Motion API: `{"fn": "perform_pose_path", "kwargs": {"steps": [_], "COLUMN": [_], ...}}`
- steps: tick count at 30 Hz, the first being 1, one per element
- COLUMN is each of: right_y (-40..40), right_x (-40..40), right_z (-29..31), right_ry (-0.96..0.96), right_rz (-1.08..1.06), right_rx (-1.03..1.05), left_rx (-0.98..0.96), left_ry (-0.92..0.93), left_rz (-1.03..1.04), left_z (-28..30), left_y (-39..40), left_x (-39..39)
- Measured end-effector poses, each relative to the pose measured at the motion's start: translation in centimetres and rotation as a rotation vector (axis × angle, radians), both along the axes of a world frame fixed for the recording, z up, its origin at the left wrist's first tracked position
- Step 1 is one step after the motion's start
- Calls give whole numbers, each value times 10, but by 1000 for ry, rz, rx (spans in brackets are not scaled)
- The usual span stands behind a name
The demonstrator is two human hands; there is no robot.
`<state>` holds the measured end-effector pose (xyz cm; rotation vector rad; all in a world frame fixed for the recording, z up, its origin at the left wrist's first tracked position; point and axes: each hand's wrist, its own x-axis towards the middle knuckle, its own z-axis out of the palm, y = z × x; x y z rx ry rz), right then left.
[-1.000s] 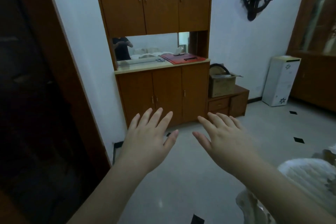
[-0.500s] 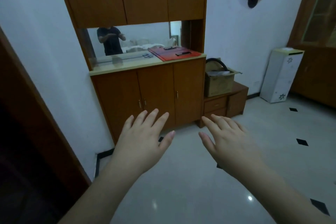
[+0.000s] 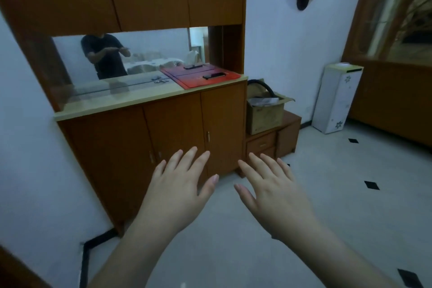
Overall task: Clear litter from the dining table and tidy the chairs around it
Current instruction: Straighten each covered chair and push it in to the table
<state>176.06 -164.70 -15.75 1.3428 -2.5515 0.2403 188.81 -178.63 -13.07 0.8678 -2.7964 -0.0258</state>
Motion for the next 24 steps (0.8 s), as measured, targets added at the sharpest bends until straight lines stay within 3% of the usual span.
{"fn": "perform_pose_path", "kwargs": {"steps": [7, 13, 24], "right_y": [8, 62, 183], "right_x": [-96, -185, -384], "right_z": [-7, -6, -8], "right_ry": [-56, -128, -150], "right_rz": [-256, -453, -755], "right_rx": [87, 118, 48], "left_rx": [-36, -12, -63], "left_ry": [16, -23, 20], "left_rz": [-311, -648, -880], "left_z": [-6, -18, 2], "left_y": [-29, 22, 131], "left_x": [-143, -270, -507]}}
